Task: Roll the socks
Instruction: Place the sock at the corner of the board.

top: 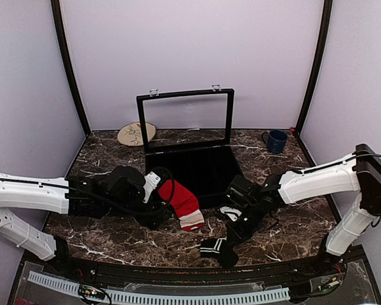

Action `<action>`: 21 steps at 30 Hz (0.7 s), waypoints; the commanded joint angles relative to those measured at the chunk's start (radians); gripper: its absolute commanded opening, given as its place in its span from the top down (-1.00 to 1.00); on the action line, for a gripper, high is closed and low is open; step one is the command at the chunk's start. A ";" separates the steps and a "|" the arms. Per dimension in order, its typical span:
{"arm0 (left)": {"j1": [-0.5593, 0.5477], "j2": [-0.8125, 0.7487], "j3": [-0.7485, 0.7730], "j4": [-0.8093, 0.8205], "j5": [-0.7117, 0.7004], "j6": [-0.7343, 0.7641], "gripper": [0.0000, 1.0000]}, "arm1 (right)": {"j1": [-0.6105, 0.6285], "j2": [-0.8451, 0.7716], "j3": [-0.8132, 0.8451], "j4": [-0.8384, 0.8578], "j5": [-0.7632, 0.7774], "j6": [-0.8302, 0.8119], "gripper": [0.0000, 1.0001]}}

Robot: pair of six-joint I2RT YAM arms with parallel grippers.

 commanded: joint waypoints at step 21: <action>-0.174 0.249 0.121 0.101 -0.057 0.024 -0.83 | -0.129 -0.038 0.165 -0.064 0.391 -0.114 0.00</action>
